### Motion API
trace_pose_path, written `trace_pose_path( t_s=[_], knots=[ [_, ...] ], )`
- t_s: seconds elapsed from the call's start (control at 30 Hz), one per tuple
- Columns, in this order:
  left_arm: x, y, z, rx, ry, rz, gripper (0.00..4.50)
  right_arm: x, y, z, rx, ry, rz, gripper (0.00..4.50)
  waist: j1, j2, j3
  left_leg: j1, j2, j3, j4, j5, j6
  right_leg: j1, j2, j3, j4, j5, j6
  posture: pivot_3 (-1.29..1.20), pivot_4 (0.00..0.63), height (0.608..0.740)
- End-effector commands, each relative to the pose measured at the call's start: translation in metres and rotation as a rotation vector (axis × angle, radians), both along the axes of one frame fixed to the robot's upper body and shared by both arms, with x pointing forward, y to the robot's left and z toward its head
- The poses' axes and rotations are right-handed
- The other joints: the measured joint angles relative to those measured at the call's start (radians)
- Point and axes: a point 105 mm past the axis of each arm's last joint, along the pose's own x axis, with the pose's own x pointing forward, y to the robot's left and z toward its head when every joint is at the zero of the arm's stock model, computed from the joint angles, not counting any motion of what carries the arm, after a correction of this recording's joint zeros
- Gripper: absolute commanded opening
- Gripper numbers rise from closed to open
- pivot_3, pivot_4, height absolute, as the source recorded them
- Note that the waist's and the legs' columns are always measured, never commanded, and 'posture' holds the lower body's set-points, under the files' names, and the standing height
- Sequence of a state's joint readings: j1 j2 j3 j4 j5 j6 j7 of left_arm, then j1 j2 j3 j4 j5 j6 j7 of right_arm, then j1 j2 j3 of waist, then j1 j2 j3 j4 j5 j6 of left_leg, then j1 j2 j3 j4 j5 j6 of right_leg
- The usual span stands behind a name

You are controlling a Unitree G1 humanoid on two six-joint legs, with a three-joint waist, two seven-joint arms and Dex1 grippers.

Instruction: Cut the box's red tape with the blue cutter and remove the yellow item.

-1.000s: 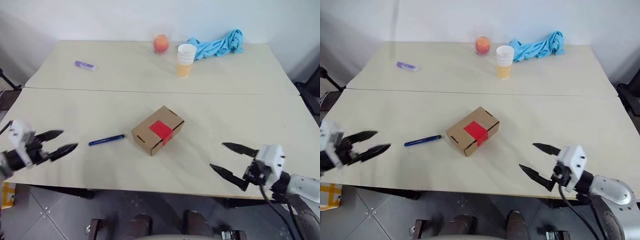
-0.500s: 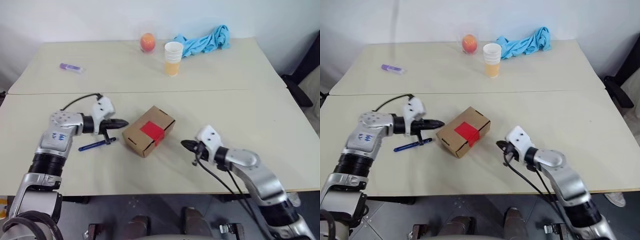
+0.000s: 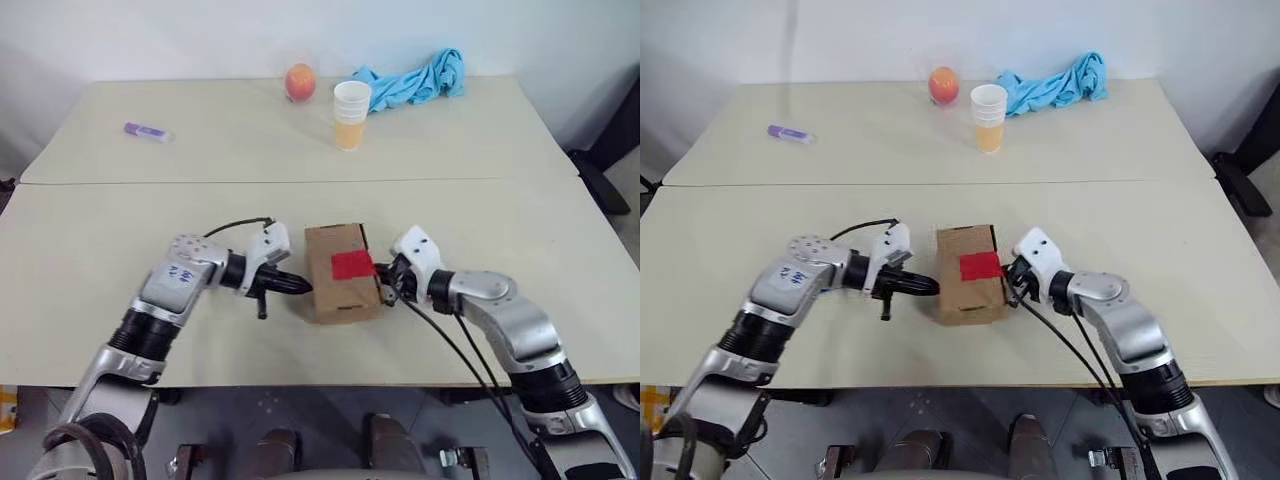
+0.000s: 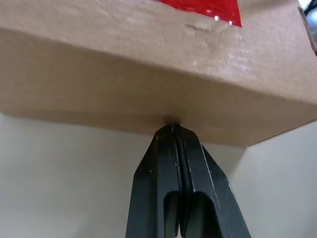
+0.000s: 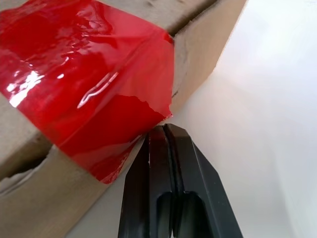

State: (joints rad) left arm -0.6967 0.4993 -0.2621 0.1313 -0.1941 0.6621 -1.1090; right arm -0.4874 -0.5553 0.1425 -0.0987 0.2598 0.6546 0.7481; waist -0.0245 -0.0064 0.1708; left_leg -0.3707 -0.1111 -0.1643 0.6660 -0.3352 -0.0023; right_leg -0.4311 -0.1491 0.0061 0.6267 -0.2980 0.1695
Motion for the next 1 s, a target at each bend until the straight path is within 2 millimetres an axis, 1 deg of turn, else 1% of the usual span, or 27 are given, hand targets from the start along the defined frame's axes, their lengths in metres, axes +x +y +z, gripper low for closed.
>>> trace_pose_path(
  t_s=[0.03,0.17,0.23,0.4,0.5,0.6,0.67,0.7,0.73,0.77,0.8,0.83,0.87,0.9,0.93,1.0],
  knots=[
    [0.0,-0.024,0.007,-0.041,-0.025,-0.029,0.02,0.007,-0.006,0.013,0.005,-0.024,0.04,0.0,0.0,0.0,0.0,0.0,0.0,0.0,0.0,0.0,0.0,0.0,0.0,0.0,0.0,0.0,0.0,0.0,0.15,0.74],
    [0.001,-0.033,0.006,-0.059,-0.023,-0.022,0.02,0.018,-0.022,0.011,-0.056,-0.031,0.037,0.0,-0.001,0.0,0.0,0.0,0.0,0.001,0.0,0.0,0.0,0.0,0.0,0.0,0.0,0.0,0.0,0.0,0.15,0.74],
    [0.0,-0.036,0.005,-0.066,-0.019,-0.026,0.02,0.023,-0.026,0.01,-0.069,-0.043,0.036,0.0,-0.001,0.0,0.0,0.0,0.0,0.001,0.001,0.0,0.0,0.0,0.0,0.0,0.0,0.0,0.0,0.0,0.15,0.74],
    [-0.009,-0.044,0.001,-0.08,0.01,-0.055,0.02,0.036,-0.04,0.008,-0.149,-0.11,0.058,0.0,-0.001,0.0,0.0,0.001,0.0,0.002,0.002,0.0,0.0,0.001,0.0,0.0,0.0,0.001,0.0,0.0,0.15,0.74],
    [-0.012,-0.047,-0.002,-0.081,0.014,-0.06,0.02,0.039,-0.045,0.008,-0.209,-0.158,0.111,0.0,-0.001,0.0,0.0,0.001,0.0,0.003,0.003,0.0,0.0,0.001,0.0,0.001,0.0,0.002,0.0,0.0,0.15,0.74],
    [-0.01,-0.04,0.002,-0.098,-0.006,-0.028,0.02,0.036,-0.052,0.027,-0.14,-0.205,0.125,0.0,-0.001,0.0,0.0,0.001,0.001,0.003,0.004,0.0,0.0,0.001,0.0,0.001,0.0,0.002,0.0,0.0,0.15,0.74],
    [-0.009,-0.029,0.01,-0.137,-0.017,-0.003,0.02,0.027,-0.059,0.04,-0.114,-0.254,0.151,0.0,-0.001,0.0,0.0,0.001,0.001,0.004,0.003,0.0,0.0,0.001,0.0,0.001,0.0,0.002,0.0,0.0,0.15,0.74],
    [-0.009,-0.019,0.018,-0.179,-0.019,0.014,0.02,0.021,-0.066,0.047,-0.082,-0.257,0.149,0.0,-0.001,0.0,0.0,0.001,0.001,0.004,0.002,0.0,0.0,0.0,0.0,0.001,0.0,0.002,0.0,0.0,0.15,0.74],
    [-0.007,-0.002,0.026,-0.22,-0.026,0.055,0.02,0.011,-0.075,0.054,-0.047,-0.251,0.153,0.0,0.0,0.0,0.0,0.001,0.001,0.003,0.002,0.0,0.0,0.0,0.0,0.001,0.0,0.002,0.0,0.0,0.15,0.74],
    [-0.006,0.01,0.032,-0.244,-0.033,0.083,0.02,0.004,-0.081,0.058,-0.025,-0.243,0.156,0.0,0.0,0.0,0.0,-0.001,0.001,0.003,0.001,0.0,0.0,-0.001,0.0,0.001,-0.001,0.002,0.0,0.0,0.15,0.74],
    [-0.007,0.026,0.036,-0.25,-0.061,0.096,0.02,-0.006,-0.088,0.062,-0.001,-0.25,0.166,0.0,0.0,0.0,0.0,-0.001,0.001,0.003,0.001,0.0,0.0,-0.002,0.0,0.001,-0.001,0.002,0.0,0.0,0.15,0.74],
    [-0.008,0.036,0.038,-0.247,-0.081,0.101,0.02,-0.011,-0.091,0.064,0.011,-0.257,0.173,0.0,-0.001,0.0,0.0,-0.001,0.001,0.003,0.001,0.0,0.0,-0.002,0.0,0.001,-0.001,0.002,0.0,0.0,0.15,0.74],
    [-0.009,0.052,0.038,-0.229,-0.096,0.122,0.02,-0.022,-0.094,0.065,0.047,-0.23,0.188,0.0,-0.003,0.0,0.0,-0.001,0.002,0.003,0.0,0.0,0.0,-0.002,0.0,0.001,-0.001,0.002,0.0,0.0,0.15,0.74],
    [-0.008,0.071,0.043,-0.215,-0.136,0.158,0.0,-0.036,-0.093,0.066,0.088,-0.199,0.22,0.35,-0.003,0.001,0.0,0.001,0.002,0.004,0.0,0.0,0.0,-0.001,0.0,0.001,-0.001,0.002,0.0,0.0,0.15,0.74],
    [-0.01,0.085,0.052,-0.242,-0.162,0.18,0.19,-0.048,-0.089,0.067,0.118,-0.183,0.255,0.57,-0.003,0.001,0.0,0.001,0.002,0.005,0.0,0.0,0.0,-0.001,0.0,0.001,-0.001,0.002,0.0,0.0,0.15,0.74],
    [-0.015,0.108,0.068,-0.275,-0.235,0.196,0.62,-0.064,-0.08,0.073,0.183,-0.194,0.28,1.22,-0.003,0.001,0.0,0.001,0.004,0.005,0.0,-0.001,-0.001,-0.001,0.001,0.001,-0.002,0.002,0.0,0.0,0.15,0.74]
  ],
)
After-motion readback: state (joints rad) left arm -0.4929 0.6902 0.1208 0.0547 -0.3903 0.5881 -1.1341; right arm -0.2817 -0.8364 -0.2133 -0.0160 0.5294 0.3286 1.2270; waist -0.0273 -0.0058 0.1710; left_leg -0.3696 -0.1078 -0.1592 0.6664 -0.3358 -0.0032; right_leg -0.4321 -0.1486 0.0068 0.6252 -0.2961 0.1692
